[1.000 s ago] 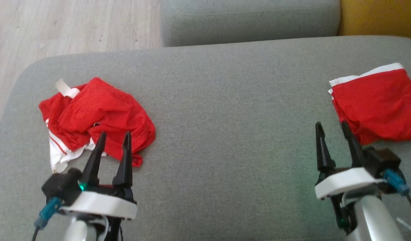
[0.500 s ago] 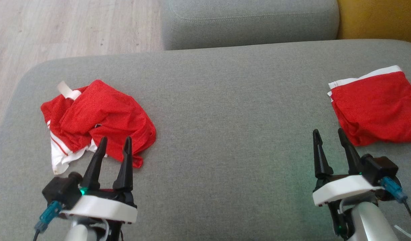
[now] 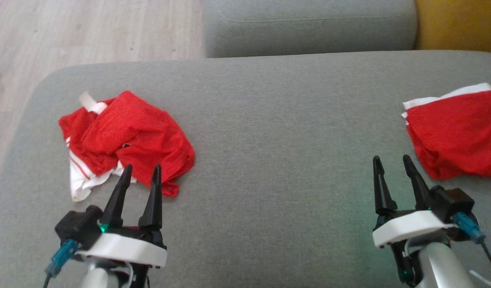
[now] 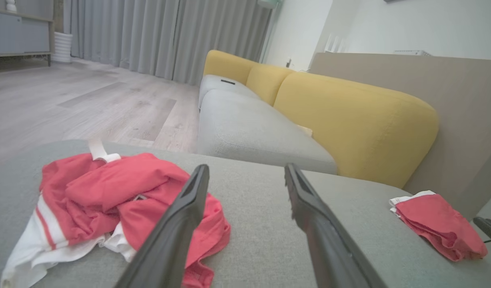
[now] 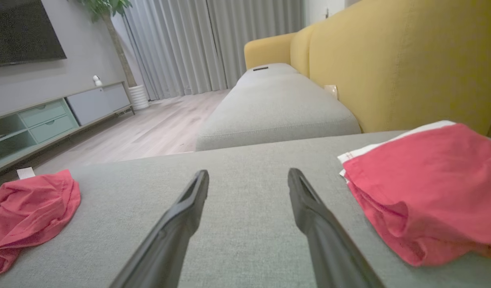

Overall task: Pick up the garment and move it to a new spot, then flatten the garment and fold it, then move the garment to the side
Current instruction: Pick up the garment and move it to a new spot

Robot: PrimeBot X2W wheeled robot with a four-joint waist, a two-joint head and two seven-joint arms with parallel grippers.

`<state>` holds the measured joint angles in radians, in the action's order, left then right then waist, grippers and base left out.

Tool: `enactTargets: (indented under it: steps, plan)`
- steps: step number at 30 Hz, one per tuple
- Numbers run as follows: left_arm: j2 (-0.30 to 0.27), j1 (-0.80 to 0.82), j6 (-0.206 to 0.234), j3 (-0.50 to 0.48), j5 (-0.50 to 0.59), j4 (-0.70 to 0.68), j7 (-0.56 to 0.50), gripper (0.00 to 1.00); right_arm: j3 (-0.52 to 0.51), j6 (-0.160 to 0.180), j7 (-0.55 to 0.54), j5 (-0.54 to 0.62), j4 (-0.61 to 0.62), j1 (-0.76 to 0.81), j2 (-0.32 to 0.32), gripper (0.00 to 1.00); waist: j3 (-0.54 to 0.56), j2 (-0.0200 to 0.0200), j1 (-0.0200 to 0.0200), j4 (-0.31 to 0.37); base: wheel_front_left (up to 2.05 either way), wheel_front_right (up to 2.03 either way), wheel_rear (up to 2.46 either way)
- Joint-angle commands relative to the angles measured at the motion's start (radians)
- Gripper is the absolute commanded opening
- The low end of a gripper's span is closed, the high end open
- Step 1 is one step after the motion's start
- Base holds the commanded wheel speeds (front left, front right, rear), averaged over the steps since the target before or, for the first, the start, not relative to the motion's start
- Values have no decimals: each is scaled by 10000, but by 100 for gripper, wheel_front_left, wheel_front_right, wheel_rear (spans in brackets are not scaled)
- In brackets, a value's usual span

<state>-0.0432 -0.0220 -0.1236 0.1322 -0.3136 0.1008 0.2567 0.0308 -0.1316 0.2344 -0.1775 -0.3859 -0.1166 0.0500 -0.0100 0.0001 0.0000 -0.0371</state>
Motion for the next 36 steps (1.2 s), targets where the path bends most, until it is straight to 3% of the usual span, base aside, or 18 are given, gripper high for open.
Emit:
enactTargets:
  steps: [1, 15, 21, 29, 36]
  plan:
    - [-70, 461, 2, -253, 40, -207, 51, 100, 323, 9, 114, -23, 298, -244, 3, 100, -47, -1, 0, -278, 0, 0, 0]
    - [-70, 449, 199, -505, 232, 265, 51, 100, 1396, 9, 7, -436, 66, -164, 3, 100, 96, -1, 0, -2477, 0, 0, 0]
    - [-70, 443, 177, -672, 378, 596, 51, 100, 1733, 9, 41, -637, -97, -201, 3, 100, 171, -1, 0, -3042, 0, 0, 0]
    - [-70, 472, 111, -905, 479, 721, 51, 100, 1933, 9, 95, -752, -298, -331, 3, 100, 171, -1, 0, -3261, 0, 0, 0]
    - [-70, 595, 64, -1096, 672, 788, 51, 100, 2082, 9, 114, -748, -369, -457, 3, 100, 1, -1, 0, -3006, 0, 0, 0]
